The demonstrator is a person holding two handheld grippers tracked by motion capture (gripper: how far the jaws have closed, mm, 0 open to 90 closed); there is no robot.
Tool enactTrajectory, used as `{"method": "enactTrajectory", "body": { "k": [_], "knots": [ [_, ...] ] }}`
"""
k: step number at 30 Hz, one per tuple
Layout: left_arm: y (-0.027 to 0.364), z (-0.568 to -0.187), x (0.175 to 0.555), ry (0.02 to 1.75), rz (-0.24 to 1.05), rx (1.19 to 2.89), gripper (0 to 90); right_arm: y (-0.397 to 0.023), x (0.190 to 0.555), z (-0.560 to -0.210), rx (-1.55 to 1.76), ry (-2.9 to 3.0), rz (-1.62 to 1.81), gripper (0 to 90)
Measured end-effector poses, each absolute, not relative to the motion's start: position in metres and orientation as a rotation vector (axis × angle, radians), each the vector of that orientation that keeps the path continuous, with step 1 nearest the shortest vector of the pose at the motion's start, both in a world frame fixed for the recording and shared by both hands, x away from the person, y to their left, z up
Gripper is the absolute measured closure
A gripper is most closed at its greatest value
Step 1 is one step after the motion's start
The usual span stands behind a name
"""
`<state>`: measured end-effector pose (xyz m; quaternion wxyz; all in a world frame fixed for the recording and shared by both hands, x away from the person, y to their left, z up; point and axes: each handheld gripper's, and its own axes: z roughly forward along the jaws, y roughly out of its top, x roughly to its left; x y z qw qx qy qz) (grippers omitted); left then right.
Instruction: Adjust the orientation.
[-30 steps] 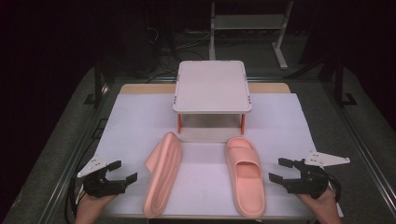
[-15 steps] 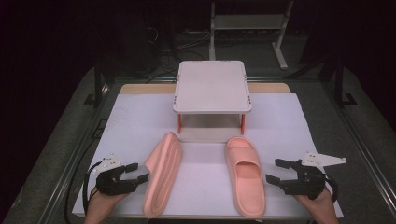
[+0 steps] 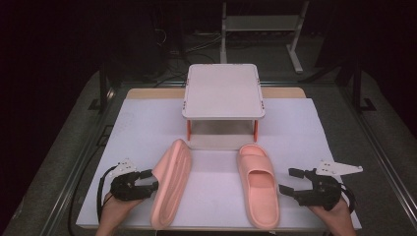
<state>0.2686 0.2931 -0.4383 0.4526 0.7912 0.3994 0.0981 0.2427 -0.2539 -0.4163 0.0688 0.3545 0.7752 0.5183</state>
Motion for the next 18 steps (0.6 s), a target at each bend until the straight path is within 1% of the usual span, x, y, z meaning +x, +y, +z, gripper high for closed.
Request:
{"method": "enactTrajectory", "body": {
  "k": [18],
  "knots": [
    [0.281,-0.436,0.270,0.967,0.239,1.938,34.7,-0.251,0.244,-0.416,1.066,2.333,1.551,22.1]
  ]
}}
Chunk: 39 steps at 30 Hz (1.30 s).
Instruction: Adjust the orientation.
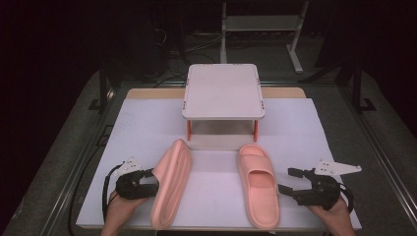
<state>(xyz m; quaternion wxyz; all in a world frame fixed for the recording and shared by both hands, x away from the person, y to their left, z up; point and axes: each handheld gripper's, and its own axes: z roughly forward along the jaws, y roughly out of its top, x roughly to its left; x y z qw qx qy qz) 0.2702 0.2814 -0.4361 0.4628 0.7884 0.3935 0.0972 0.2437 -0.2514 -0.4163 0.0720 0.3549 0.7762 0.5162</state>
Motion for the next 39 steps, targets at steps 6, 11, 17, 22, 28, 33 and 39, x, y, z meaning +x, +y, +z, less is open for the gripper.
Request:
{"method": "enactTrajectory", "body": {
  "k": [6,11,17,22,28,33,39],
  "knots": [
    [0.275,-0.433,0.269,0.950,0.245,1.935,34.6,-0.249,0.245,-0.417,1.066,2.338,1.531,22.1],
    [0.270,-0.431,0.268,0.938,0.248,1.934,34.7,-0.247,0.245,-0.417,1.063,2.348,1.519,22.2],
    [0.264,-0.429,0.267,0.922,0.261,1.929,35.2,-0.246,0.246,-0.417,1.065,2.351,1.515,22.2],
    [0.260,-0.429,0.266,0.915,0.276,1.919,35.3,-0.244,0.246,-0.417,1.061,2.352,1.511,22.2],
    [0.252,-0.428,0.267,0.905,0.292,1.914,35.2,-0.244,0.246,-0.417,1.064,2.350,1.510,22.2],
    [0.246,-0.429,0.270,0.916,0.312,1.919,33.9,-0.244,0.246,-0.417,1.064,2.354,1.520,25.3],
    [0.243,-0.429,0.273,0.932,0.332,1.896,31.6,-0.245,0.246,-0.416,1.068,2.350,1.531,27.8]
  ]
}}
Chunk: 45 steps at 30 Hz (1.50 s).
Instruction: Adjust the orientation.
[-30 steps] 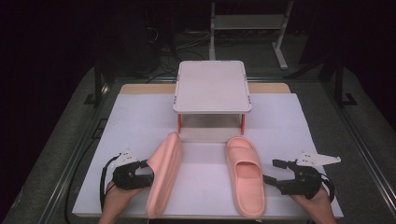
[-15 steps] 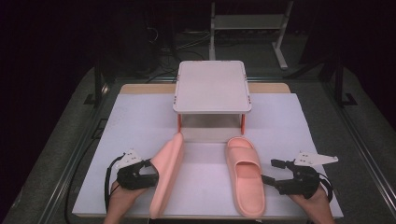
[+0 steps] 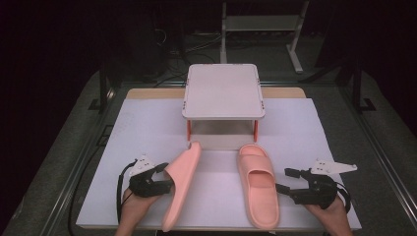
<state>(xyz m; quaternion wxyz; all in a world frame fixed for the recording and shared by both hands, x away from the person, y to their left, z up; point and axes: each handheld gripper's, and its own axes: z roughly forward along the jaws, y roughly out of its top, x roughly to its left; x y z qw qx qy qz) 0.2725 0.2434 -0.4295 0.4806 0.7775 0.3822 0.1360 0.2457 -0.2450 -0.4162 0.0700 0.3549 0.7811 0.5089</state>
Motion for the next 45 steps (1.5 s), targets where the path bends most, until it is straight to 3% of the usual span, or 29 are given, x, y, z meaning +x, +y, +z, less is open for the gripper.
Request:
{"method": "enactTrajectory", "body": {
  "k": [27,33,38,45],
  "knots": [
    [0.210,-0.435,0.268,0.810,0.335,2.053,21.7,-0.232,0.254,-0.420,1.077,2.381,1.487,28.1],
    [0.205,-0.434,0.266,0.783,0.332,2.076,28.4,-0.221,0.262,-0.426,1.104,2.379,1.402,31.0],
    [0.200,-0.433,0.264,0.763,0.345,2.083,39.0,-0.216,0.264,-0.428,1.119,2.356,1.330,35.1],
    [0.195,-0.438,0.265,0.753,0.328,2.117,43.6,-0.212,0.266,-0.431,1.135,2.332,1.260,42.9]
  ]
}}
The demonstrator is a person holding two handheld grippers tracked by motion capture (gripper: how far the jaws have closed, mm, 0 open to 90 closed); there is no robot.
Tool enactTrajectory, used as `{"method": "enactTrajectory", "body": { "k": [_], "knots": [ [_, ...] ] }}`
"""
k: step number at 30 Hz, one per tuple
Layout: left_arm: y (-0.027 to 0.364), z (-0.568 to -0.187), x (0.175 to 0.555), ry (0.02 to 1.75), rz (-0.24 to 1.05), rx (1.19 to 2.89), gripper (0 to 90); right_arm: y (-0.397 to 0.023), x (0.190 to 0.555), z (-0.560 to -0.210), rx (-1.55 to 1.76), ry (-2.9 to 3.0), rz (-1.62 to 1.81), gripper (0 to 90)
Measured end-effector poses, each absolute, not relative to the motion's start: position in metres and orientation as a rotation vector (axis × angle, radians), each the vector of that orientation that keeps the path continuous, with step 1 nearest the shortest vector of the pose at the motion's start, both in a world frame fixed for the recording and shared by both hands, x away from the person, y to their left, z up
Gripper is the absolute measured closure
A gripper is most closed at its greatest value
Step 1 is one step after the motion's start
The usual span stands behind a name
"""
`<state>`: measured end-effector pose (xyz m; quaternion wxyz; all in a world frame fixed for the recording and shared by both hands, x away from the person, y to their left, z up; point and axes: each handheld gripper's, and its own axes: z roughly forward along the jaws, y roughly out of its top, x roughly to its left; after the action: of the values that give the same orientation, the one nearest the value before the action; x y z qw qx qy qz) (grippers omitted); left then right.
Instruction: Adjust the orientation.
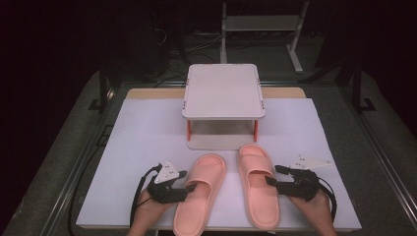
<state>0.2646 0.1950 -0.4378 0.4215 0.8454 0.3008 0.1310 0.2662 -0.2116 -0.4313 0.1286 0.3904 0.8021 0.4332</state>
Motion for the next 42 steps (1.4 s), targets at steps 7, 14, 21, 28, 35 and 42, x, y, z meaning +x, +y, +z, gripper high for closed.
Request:
{"method": "enactTrajectory", "body": {
  "k": [7,14,21,28,35,42],
  "knots": [
    [0.191,-0.438,0.268,0.778,0.346,2.111,50.8,-0.206,0.269,-0.435,1.113,2.320,1.216,51.6],
    [0.192,-0.436,0.266,0.813,0.413,2.108,65.2,-0.205,0.269,-0.436,1.087,2.303,1.211,57.9],
    [0.201,-0.433,0.269,0.853,0.420,2.095,75.4,-0.206,0.271,-0.437,1.058,2.283,1.195,71.1],
    [0.217,-0.425,0.271,0.903,0.449,2.053,78.0,-0.213,0.274,-0.436,1.084,2.266,1.185,78.9],
    [0.229,-0.416,0.271,0.929,0.467,2.017,79.1,-0.218,0.279,-0.437,1.140,2.326,1.301,83.7],
    [0.237,-0.407,0.274,0.944,0.468,1.991,79.2,-0.223,0.277,-0.424,1.137,2.334,1.413,83.8]
  ]
}}
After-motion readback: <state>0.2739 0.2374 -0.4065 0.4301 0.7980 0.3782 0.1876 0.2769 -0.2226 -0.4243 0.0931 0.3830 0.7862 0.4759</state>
